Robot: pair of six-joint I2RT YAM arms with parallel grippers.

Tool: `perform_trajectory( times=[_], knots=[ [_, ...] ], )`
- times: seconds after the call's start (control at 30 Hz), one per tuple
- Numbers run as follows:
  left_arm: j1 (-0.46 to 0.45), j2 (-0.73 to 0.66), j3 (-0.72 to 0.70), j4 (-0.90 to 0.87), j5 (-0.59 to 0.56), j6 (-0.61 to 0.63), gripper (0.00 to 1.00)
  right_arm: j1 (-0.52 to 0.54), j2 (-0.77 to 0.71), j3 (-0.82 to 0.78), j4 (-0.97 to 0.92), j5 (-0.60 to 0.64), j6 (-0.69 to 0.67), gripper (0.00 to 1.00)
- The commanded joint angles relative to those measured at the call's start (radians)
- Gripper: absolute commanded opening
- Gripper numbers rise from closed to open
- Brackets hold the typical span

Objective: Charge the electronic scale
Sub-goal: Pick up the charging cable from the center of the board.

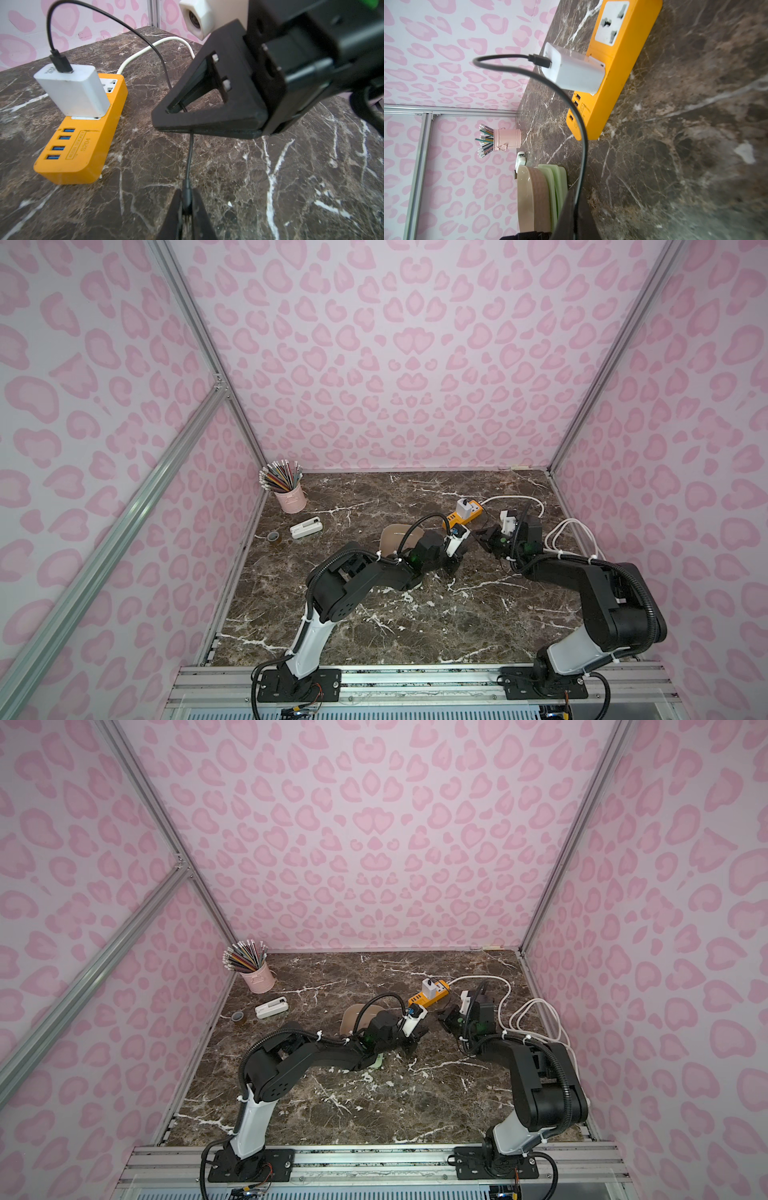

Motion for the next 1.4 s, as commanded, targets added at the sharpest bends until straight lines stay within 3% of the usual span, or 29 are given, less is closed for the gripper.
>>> perform_trajectory(
  times=[0.0, 0.17, 0.37, 0.77, 0.93, 1.0, 1.1, 1.23, 1.37],
  knots=[
    [0.001, -0.02, -0.001, 0.04, 0.013, 0.016, 0.1, -0.001, 0.005, 0.016, 0.023, -0.02, -0.023, 0.11],
    [0.002, -0.049, -0.007, 0.034, 0.038, 0.022, 0.07, -0.019, -0.002, 0.029, 0.022, -0.048, -0.072, 0.31],
    [0.029, -0.078, 0.02, -0.023, 0.101, 0.039, 0.07, -0.06, -0.06, 0.041, -0.012, -0.105, -0.224, 0.52],
    [0.147, -0.121, 0.146, -0.252, 0.251, 0.172, 0.07, -0.16, -0.167, 0.044, -0.09, -0.099, -0.371, 0.67],
    [0.186, -0.146, 0.208, -0.373, 0.306, 0.281, 0.07, -0.2, -0.248, 0.019, -0.083, -0.104, -0.436, 0.68],
    [0.201, -0.151, 0.234, -0.434, 0.338, 0.332, 0.07, -0.201, -0.303, 0.007, -0.058, -0.126, -0.508, 0.63],
    [0.223, -0.148, 0.277, -0.53, 0.35, 0.409, 0.07, -0.179, -0.352, 0.004, 0.005, -0.272, -0.685, 0.58],
    [0.255, -0.158, 0.327, -0.637, 0.372, 0.488, 0.08, -0.092, -0.313, 0.117, -0.158, -0.461, -1.038, 0.5],
    [0.262, -0.182, 0.346, -0.724, 0.388, 0.563, 0.09, -0.059, -0.237, 0.164, -0.208, -0.545, -1.26, 0.48]
  ],
)
